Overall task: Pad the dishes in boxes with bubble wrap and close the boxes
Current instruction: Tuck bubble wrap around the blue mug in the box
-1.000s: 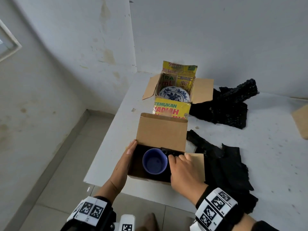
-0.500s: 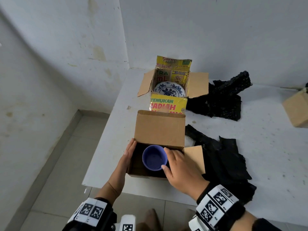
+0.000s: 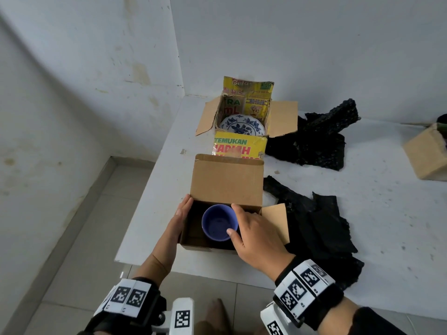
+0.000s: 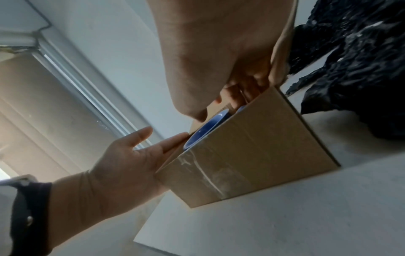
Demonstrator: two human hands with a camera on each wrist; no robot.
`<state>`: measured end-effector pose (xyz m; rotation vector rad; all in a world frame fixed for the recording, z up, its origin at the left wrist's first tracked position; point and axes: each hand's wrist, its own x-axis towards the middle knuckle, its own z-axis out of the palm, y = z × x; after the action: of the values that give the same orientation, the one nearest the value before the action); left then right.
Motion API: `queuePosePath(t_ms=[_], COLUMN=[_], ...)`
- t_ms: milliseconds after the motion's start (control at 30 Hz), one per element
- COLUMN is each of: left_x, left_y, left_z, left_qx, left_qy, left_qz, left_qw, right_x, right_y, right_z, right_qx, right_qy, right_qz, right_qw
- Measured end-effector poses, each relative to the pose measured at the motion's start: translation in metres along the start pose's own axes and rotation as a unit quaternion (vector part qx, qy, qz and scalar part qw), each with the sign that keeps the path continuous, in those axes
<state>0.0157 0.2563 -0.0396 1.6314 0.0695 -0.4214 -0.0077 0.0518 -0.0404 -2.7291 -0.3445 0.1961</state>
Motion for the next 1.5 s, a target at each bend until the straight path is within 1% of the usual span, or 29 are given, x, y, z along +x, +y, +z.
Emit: queuePosePath(t_ms=[67, 100, 167, 233, 333, 400, 433, 467, 567, 633, 700, 733, 800, 867, 933, 1000, 1100, 1167, 1233, 1333, 1400, 1500], left_x=[0.007, 0.009, 0.008, 0.002, -0.005, -0.007, -0.007, -0.007, -0.004, -0.001, 0.003, 0.006, 0.012, 0.018, 0.021, 0.024, 0.028, 0.030, 0.031, 0.035, 0.038, 0.042], left_y=[-0.003, -0.003, -0.003, 0.006, 0.032, 0.048, 0.055, 0.061, 0.074, 0.076, 0.071, 0.066, 0.054, 0.044, 0.037, 0.034, 0.037, 0.040, 0.045, 0.056, 0.067, 0.082], left_z=[-0.002, -0.002, 0.001, 0.013, 0.048, 0.078, 0.094, 0.110, 0.160, 0.192, 0.221, 0.233, 0.250, 0.261, 0.268, 0.270, 0.272, 0.273, 0.274, 0.273, 0.271, 0.267], left_qx=[0.021, 0.040, 0.122, 0.185, 0.246, 0.253, 0.256, 0.264, 0.320, 0.365, 0.404, 0.423, 0.468, 0.519, 0.554, 0.572, 0.592, 0.595, 0.581, 0.538, 0.490, 0.417], left_qy=[0.024, 0.032, 0.061, 0.063, 0.030, -0.018, -0.043, -0.070, -0.136, -0.164, -0.185, -0.195, -0.215, -0.226, -0.226, -0.228, -0.233, -0.219, -0.189, -0.120, -0.075, -0.020], left_qz=[-0.016, -0.022, -0.019, 0.008, 0.078, 0.110, 0.126, 0.151, 0.223, 0.242, 0.250, 0.245, 0.221, 0.178, 0.133, 0.116, 0.111, 0.117, 0.135, 0.188, 0.219, 0.230], left_qw=[0.999, 0.998, 0.990, 0.981, 0.966, 0.961, 0.957, 0.950, 0.911, 0.884, 0.860, 0.850, 0.828, 0.805, 0.790, 0.779, 0.763, 0.765, 0.780, 0.813, 0.840, 0.879], right_x=[-0.005, -0.008, -0.018, -0.031, -0.049, -0.062, -0.068, -0.075, -0.091, -0.098, -0.101, -0.103, -0.105, -0.107, -0.109, -0.109, -0.109, -0.107, -0.105, -0.100, -0.096, -0.088], right_y=[0.006, 0.009, 0.017, 0.030, 0.059, 0.084, 0.097, 0.109, 0.142, 0.160, 0.175, 0.180, 0.186, 0.188, 0.192, 0.196, 0.202, 0.205, 0.206, 0.204, 0.200, 0.190], right_z=[-0.005, -0.010, -0.026, -0.044, -0.066, -0.075, -0.079, -0.082, -0.085, -0.082, -0.076, -0.073, -0.066, -0.062, -0.060, -0.057, -0.057, -0.061, -0.069, -0.086, -0.096, -0.111], right_qx=[0.070, 0.103, 0.138, 0.137, 0.138, 0.130, 0.120, 0.106, 0.056, 0.023, 0.007, 0.002, -0.005, 0.006, 0.016, 0.018, 0.032, 0.037, 0.051, 0.070, 0.086, 0.137], right_qy=[0.002, 0.018, 0.063, 0.117, 0.189, 0.203, 0.189, 0.159, 0.013, -0.059, -0.102, -0.112, -0.099, -0.057, -0.037, -0.010, 0.033, 0.058, 0.085, 0.138, 0.183, 0.240], right_qz=[-0.025, -0.044, -0.064, -0.061, -0.035, -0.001, 0.023, 0.047, 0.106, 0.122, 0.129, 0.128, 0.111, 0.086, 0.070, 0.064, 0.051, 0.040, 0.031, 0.021, 0.006, -0.015], right_qw=[0.997, 0.994, 0.986, 0.982, 0.972, 0.971, 0.974, 0.980, 0.993, 0.991, 0.986, 0.985, 0.989, 0.995, 0.997, 0.998, 0.998, 0.997, 0.995, 0.988, 0.979, 0.961])
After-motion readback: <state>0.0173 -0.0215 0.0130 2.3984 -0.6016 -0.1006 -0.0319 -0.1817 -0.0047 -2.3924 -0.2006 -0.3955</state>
